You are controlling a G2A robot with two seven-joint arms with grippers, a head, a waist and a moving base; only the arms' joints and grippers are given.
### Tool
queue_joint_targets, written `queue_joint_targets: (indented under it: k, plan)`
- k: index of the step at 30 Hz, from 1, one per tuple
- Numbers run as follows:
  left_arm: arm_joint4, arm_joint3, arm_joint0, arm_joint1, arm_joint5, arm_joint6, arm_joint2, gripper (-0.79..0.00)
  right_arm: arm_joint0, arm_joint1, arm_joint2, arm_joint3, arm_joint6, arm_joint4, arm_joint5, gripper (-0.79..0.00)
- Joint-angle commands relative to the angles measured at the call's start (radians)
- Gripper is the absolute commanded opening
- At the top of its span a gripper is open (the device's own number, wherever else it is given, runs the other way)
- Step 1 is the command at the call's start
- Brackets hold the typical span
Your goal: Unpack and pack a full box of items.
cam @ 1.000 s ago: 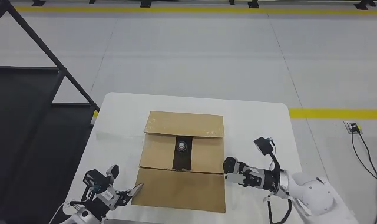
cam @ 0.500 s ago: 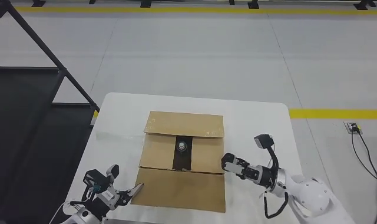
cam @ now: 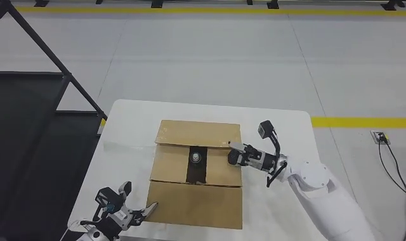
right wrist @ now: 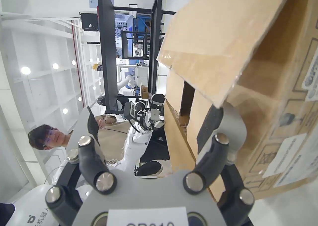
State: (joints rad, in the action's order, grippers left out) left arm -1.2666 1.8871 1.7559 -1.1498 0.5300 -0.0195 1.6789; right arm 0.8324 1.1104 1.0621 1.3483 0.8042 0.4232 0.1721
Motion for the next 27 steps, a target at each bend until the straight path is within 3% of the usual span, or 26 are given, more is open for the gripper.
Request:
queue_joint_targets:
  k: [1, 7, 11, 27]
  plan:
    - [-0.001, -0.003, -0.001, 0.000, 0.000, 0.001, -0.004, 0.000, -0.031, 0.011, -0.017, -0.025, -0.038, 0.000, 0.011, 0.000]
    - [-0.003, 0.001, 0.006, 0.001, -0.005, 0.004, -0.012, 0.000, -0.114, 0.042, -0.050, -0.052, -0.130, 0.030, 0.052, 0.000]
    - [0.011, 0.010, 0.019, 0.003, 0.017, 0.001, -0.009, 0.000, -0.202, 0.066, -0.085, -0.100, -0.219, -0.014, -0.013, 0.000]
    - [0.011, 0.012, 0.023, 0.004, 0.022, -0.001, -0.006, 0.000, -0.208, 0.068, -0.087, -0.105, -0.227, -0.006, -0.023, 0.000]
